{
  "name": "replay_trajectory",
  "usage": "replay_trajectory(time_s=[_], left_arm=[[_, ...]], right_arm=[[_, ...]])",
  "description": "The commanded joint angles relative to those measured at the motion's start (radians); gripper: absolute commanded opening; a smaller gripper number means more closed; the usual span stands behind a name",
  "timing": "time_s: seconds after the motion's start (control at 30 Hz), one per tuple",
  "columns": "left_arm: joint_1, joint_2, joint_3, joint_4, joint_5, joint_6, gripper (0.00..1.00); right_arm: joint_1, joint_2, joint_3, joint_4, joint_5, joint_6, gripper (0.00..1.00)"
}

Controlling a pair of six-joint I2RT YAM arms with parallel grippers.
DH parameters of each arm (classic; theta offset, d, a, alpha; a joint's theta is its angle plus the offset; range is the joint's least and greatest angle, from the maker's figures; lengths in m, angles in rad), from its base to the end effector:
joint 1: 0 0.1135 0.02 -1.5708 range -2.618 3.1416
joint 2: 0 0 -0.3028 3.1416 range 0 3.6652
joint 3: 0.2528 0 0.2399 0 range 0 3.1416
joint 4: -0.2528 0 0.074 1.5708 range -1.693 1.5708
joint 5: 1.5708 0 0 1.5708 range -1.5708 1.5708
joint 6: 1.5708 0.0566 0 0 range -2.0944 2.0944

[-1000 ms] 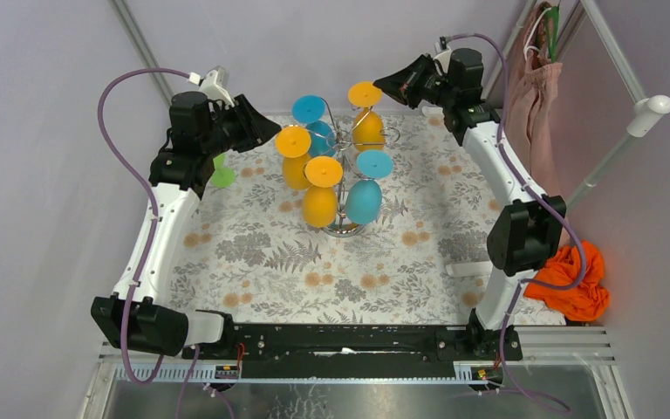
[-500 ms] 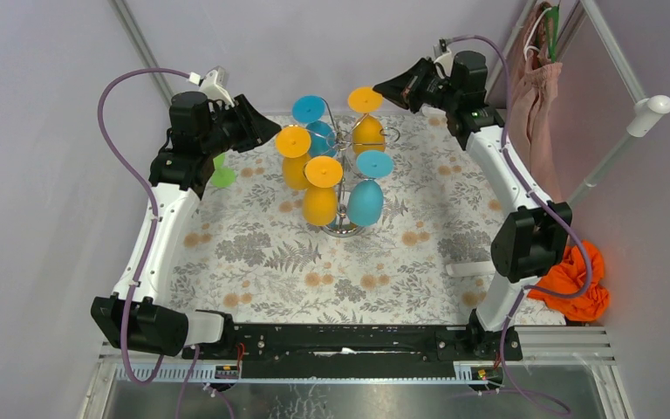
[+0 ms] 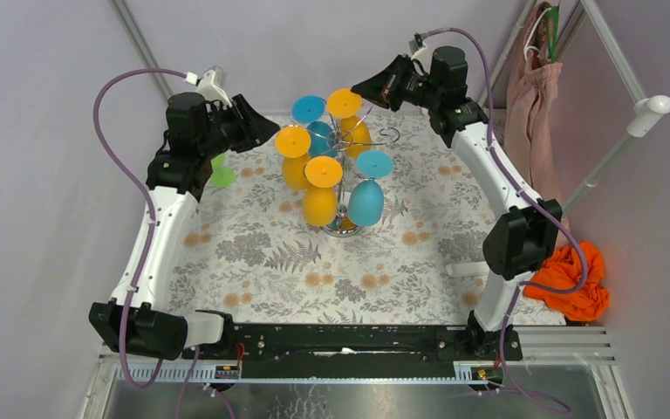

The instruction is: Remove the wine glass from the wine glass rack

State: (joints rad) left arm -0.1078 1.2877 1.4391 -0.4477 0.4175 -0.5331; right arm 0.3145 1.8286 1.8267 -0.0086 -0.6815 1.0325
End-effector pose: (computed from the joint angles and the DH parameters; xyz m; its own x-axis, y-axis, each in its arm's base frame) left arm 0.2722 -0.0525 0.4619 -0.4959 -0.4136 -0.7635 0.2692 0.7627 -0.5880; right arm 0.4146 0.1723 0.4646 -0.7257 0.4651 -0.5070 -0.4217 0.2815 0.8619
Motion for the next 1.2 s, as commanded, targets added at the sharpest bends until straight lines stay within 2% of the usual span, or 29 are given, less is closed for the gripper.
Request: replay_trajectory(time_s=[0.0,0.37,0.67,0.9,0.93,1.17], left_arm=[[0.0,-0.025,0.01,0.012,-0.019,0.018,0.47],[0.0,-0.04,0.008,-0.008,-0.038,0.03,0.48],[0.0,-0.039,0.006,-0.013,-0.052,0.036,0.5],[0.0,-0.057,0.02,0.0,-0.071,0.044,0.54],[0.0,-0.072,0.026,0.026,-0.077,0.043,0.56],[0.002,-0.068,0.072,0.152,-0.043,0.007,0.59]], right_arm=[[0.003,0.048,0.114,-0.032,0.003,-0.026,0.0],[-0.029,0.263,0.442,-0.169,0.064,-0.056,0.0],[-0.139,0.297,0.488,-0.148,0.071,-0.029,0.0],[-0.222,0.124,0.297,-0.05,0.055,-0.031,0.0],[-0.238,0.017,0.227,-0.036,0.057,-0.056,0.0],[-0.239,-0.243,0.137,-0.069,0.076,-0.164,0.0]])
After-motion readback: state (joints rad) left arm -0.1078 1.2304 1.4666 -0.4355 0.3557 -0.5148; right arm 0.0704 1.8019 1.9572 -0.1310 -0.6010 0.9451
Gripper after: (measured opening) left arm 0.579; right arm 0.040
